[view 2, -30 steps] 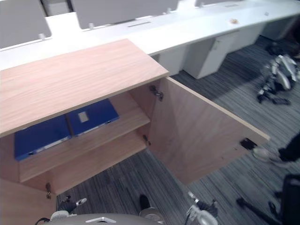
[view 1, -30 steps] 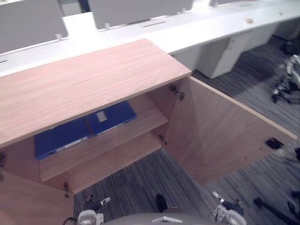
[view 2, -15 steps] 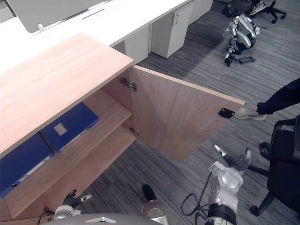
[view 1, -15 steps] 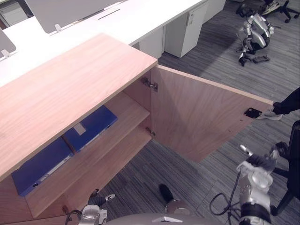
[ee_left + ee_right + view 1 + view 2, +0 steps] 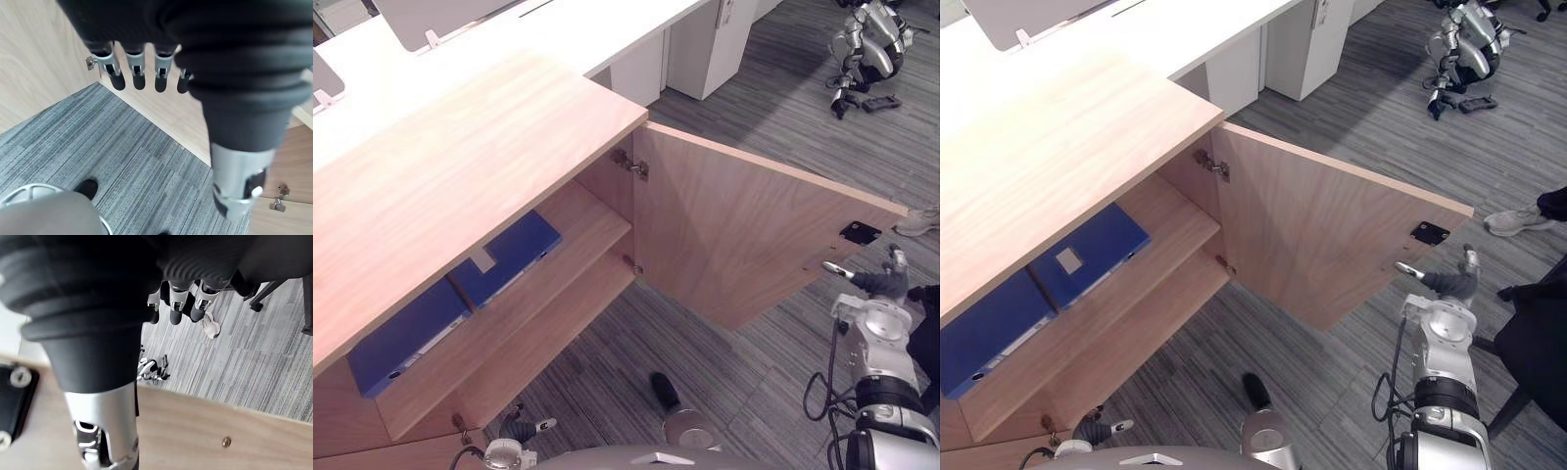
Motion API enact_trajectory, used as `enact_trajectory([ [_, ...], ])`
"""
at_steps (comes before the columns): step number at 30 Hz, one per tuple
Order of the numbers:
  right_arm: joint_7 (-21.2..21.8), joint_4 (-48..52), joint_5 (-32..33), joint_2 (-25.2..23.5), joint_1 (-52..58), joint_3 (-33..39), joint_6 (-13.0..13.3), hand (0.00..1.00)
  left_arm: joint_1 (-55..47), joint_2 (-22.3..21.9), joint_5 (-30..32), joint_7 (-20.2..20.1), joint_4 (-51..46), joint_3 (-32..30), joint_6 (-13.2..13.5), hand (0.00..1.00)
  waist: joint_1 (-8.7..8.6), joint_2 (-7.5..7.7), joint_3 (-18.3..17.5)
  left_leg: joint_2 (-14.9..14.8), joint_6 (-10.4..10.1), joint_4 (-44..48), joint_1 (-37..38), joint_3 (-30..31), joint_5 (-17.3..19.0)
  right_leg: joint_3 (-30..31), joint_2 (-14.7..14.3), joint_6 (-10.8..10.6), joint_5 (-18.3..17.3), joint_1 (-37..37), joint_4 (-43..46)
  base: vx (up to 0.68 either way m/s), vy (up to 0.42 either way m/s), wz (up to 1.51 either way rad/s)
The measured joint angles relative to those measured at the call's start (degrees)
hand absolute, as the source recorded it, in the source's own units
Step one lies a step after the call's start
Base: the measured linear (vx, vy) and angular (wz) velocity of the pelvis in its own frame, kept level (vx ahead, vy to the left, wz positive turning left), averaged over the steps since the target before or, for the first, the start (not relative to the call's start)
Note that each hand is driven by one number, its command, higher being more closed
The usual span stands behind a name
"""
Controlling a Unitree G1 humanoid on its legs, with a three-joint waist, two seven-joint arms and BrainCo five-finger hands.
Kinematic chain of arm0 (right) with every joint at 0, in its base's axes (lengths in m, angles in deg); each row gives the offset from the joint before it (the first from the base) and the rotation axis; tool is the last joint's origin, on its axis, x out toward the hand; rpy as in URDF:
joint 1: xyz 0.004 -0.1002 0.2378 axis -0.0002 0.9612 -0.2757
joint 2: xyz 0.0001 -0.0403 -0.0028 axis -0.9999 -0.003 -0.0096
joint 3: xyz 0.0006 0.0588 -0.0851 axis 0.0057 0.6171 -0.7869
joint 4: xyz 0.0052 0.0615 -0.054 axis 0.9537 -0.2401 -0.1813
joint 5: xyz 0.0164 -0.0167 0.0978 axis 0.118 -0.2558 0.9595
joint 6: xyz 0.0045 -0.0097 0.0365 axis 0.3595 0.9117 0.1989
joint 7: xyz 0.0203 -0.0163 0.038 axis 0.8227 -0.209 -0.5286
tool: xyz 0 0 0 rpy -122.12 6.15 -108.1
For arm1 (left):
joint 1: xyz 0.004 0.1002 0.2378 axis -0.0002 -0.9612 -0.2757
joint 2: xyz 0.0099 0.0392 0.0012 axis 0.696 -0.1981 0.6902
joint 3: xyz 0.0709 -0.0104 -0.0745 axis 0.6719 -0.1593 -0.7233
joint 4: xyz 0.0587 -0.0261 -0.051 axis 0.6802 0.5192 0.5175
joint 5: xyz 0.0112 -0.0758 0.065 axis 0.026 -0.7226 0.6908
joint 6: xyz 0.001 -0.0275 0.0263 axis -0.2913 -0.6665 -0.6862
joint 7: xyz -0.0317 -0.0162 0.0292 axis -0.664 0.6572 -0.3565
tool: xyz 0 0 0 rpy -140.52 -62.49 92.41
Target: Walk over to the cabinet, pick up the folder, carry it to the office cabinet, place the folder inside the office cabinet, then close the office cabinet door
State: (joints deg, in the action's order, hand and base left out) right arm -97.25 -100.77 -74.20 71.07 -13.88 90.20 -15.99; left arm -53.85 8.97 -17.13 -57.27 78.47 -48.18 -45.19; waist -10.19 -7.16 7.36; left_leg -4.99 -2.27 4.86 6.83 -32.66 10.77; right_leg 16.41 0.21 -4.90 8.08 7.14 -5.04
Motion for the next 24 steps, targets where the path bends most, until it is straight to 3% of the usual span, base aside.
enact_trajectory([
  [11,1.04,0.2,-2.32,1.79,-0.1,-8.28,-0.11,0.0,-0.06,0.33,0.46,0.0,-0.01,1.15,0.11,0.0,0.38,0.51,0.26,1.0,0.59,-0.03,-0.68,1.48,-0.4,-2.77,0.89,-0.34,1.02,0.44,-0.03,-0.08,-0.06,0.04],
  [16,0.92,3.85,-2.35,0.81,2.83,-8.12,-0.18,0.0,-0.01,0.53,1.09,-0.02,-0.05,1.67,0.11,0.0,0.31,0.8,0.41,1.2,0.63,-0.02,-0.85,2.44,-0.68,-3.98,1.45,-0.12,0.3,0.4,-0.04,-0.07,-0.055,0.06],
  [18,0.91,6.7,-2.35,-0.06,5.0,-7.65,-0.19,0.0,-0.1,0.67,1.58,-0.02,-0.05,1.67,0.09,0.0,0.06,0.92,0.35,1.06,0.55,-0.02,-0.93,2.74,-0.73,-4.34,1.48,-0.07,0.25,0.36,-0.04,-0.04,-0.064,0.06],
  [24,0.93,21.92,-2.35,-9.01,16.12,-6.18,-0.18,0.0,0.26,1.54,2.38,-0.02,-0.06,1.63,-0.02,0.0,-1.04,2.44,-0.69,0.01,0.27,0.0,-0.76,2.71,-0.78,-4.16,0.32,0.27,1.07,0.39,-0.02,-0.02,-0.066,-0.06],
])
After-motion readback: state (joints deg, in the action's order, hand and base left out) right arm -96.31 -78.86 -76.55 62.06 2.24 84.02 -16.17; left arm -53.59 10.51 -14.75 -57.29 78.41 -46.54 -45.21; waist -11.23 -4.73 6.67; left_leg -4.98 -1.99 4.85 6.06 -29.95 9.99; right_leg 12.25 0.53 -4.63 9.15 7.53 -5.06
